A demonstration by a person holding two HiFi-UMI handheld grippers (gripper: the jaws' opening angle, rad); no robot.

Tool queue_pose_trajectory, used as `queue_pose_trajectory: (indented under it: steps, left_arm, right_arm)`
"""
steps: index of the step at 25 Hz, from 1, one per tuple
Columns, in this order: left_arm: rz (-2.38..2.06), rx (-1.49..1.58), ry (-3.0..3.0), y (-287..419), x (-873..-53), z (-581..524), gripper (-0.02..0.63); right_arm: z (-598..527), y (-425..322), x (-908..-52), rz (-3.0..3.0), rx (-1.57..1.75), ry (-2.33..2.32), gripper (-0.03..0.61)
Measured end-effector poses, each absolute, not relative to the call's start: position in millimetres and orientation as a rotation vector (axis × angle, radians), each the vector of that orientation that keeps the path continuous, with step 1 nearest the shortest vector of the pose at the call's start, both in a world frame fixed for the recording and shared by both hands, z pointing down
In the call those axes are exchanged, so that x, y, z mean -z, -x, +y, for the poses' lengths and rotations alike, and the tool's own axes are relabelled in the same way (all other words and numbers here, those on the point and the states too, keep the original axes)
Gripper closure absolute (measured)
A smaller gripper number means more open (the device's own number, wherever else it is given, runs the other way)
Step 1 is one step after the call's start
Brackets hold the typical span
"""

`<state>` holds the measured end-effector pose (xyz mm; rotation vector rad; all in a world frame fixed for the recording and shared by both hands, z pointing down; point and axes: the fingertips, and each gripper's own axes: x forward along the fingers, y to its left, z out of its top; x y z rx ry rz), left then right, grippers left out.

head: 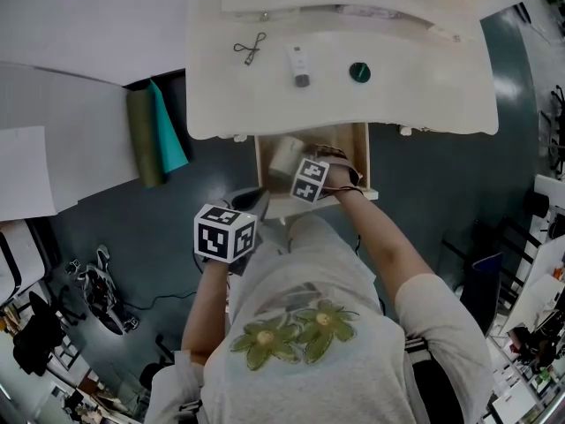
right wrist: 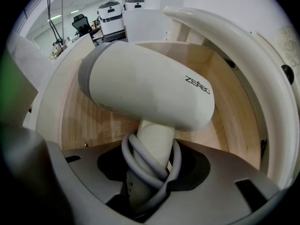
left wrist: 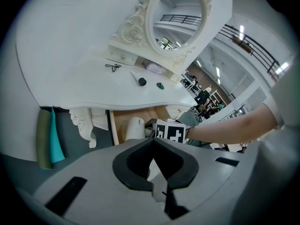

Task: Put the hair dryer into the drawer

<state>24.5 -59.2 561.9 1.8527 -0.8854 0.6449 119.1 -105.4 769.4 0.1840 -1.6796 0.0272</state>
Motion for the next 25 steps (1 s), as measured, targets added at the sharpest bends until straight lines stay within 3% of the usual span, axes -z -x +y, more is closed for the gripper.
queue_pose_trajectory:
  steps: [25]
  left_arm:
    - [-0.917, -0.611, -1.829, -8.6, -561.5, -62.8, 0.604]
  right_arm:
    - [-105.1, -120.6, -776.4, -1.632, -0.187, -0.132, 0.370]
